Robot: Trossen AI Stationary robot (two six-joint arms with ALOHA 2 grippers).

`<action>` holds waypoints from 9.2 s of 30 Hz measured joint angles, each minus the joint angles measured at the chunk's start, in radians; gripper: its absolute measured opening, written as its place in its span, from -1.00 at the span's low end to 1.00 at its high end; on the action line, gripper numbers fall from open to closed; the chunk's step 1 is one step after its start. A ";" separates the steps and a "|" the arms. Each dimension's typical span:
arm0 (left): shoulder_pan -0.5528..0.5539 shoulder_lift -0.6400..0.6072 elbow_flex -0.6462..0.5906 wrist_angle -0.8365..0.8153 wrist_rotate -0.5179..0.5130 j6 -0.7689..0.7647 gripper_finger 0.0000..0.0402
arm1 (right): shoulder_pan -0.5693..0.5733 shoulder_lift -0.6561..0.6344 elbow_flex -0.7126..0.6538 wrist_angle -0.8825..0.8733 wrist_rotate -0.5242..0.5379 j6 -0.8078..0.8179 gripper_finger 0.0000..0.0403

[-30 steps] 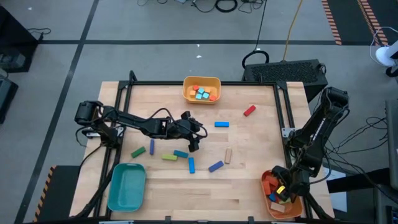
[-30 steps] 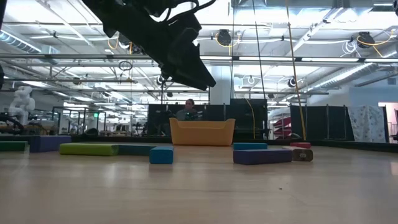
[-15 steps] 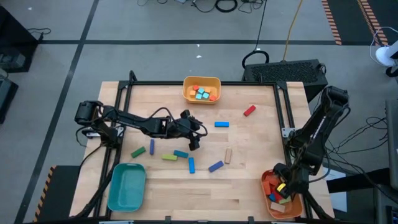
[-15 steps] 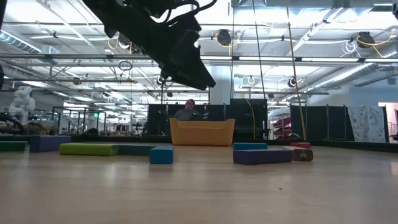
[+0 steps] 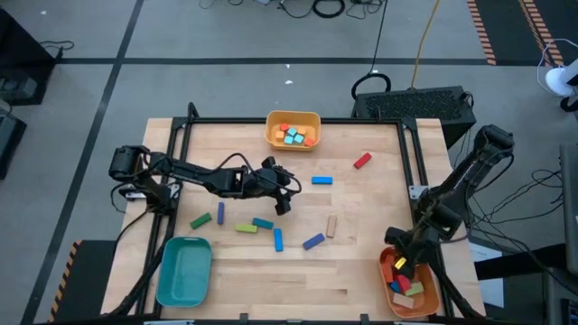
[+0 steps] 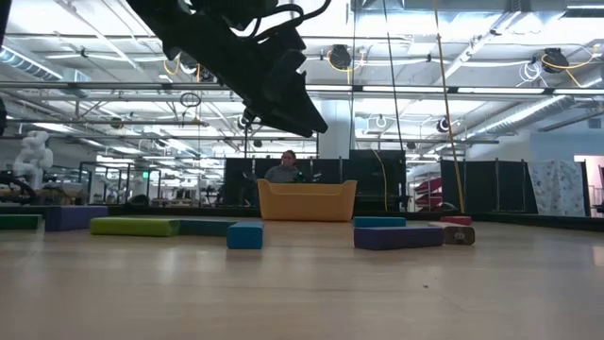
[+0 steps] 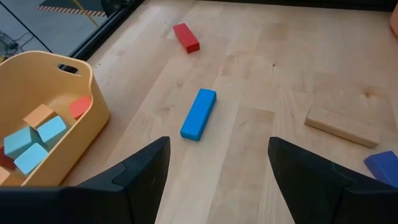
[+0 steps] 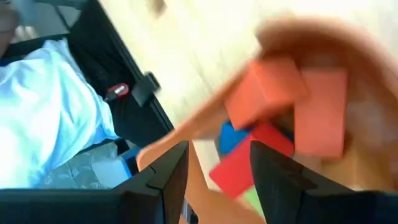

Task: Sort blocks by size
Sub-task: Put the small red rectangle block into the green bin, then put the small dark green rectangle block into the green bin

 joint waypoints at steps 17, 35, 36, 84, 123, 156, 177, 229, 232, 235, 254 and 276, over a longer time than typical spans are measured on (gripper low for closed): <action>0.000 0.000 0.000 0.023 0.000 0.000 0.36 | -0.400 -0.032 0.000 0.191 -0.008 -0.571 -0.23; 0.001 0.014 0.000 0.033 0.000 0.005 0.36 | -0.778 -0.013 0.176 -0.007 0.134 -1.298 -0.23; 0.002 0.021 0.000 0.033 0.000 0.010 0.36 | -0.799 -0.003 0.189 -0.051 0.157 -1.329 -0.23; 0.034 0.171 0.000 0.045 0.001 0.022 0.36 | -1.299 0.848 0.419 -0.353 0.636 -2.300 -0.23; 0.031 0.170 0.000 -0.002 -0.004 -0.001 0.36 | -1.285 0.566 0.499 -0.071 -0.092 -1.829 -0.62; -0.068 0.169 -0.029 0.468 0.006 0.003 -0.04 | -0.982 0.456 0.354 0.492 -0.110 -1.742 -0.62; -0.069 0.016 -0.028 0.066 0.013 -0.063 -0.45 | -0.975 0.431 0.354 0.549 -0.034 -1.614 -0.31; -0.727 -0.229 -0.028 -1.263 0.635 -1.019 0.19 | -0.886 0.876 0.285 1.203 0.042 -1.479 -0.51; -0.730 -0.206 -0.028 -1.267 0.632 -0.991 0.30 | -0.881 0.877 0.295 1.186 0.041 -1.487 -0.51; -0.730 -0.195 -0.028 -1.271 0.632 -0.950 0.33 | -0.881 0.876 0.297 1.187 0.042 -1.488 -0.51; -0.698 -0.307 -0.027 -1.271 0.545 -0.914 0.34 | -0.881 0.874 0.296 1.164 0.042 -1.488 -0.51; -0.348 -0.402 -0.027 -1.271 0.146 -0.693 0.34 | -0.880 0.874 0.296 1.106 0.048 -1.488 -0.51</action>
